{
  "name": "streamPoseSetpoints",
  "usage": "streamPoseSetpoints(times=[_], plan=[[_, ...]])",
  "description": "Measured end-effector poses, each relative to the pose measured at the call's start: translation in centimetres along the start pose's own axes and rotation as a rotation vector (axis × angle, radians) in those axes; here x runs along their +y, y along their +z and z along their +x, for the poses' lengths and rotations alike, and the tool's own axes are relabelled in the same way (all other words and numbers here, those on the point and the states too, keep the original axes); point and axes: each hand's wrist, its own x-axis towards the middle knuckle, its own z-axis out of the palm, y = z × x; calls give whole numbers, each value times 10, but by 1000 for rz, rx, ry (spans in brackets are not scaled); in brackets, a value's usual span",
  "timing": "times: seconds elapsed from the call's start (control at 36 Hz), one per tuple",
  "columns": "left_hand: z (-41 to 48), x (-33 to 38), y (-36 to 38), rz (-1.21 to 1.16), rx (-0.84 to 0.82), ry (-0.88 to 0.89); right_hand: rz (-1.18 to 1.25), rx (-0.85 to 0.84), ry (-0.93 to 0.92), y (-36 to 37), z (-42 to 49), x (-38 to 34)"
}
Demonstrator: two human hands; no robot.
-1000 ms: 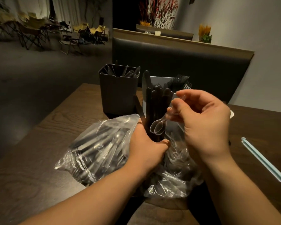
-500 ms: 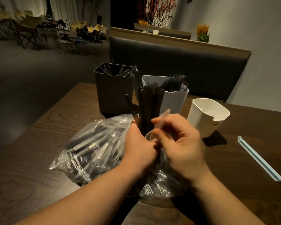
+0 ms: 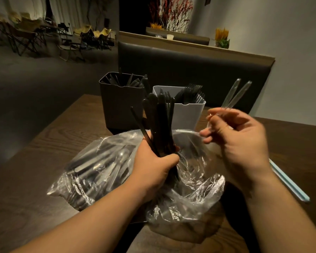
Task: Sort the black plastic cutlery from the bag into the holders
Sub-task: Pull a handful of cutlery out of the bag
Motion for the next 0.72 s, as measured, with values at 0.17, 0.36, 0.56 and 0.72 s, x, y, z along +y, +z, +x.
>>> streamPoseSetpoints(times=[0.17, 0.36, 0.56, 0.72], plan=[[0, 1, -1, -88, -19, -48, -680, 70, -60, -61, 43, -19], [-4, 8, 3, -113, -33, -66, -1049, 62, 74, -102, 92, -28], [-5, 13, 3, -157, -68, -91, -1272, 0, 132, -98, 106, -14], [-5, 16, 2, -201, -96, -136, -1357, 18, 121, -88, 110, -14]])
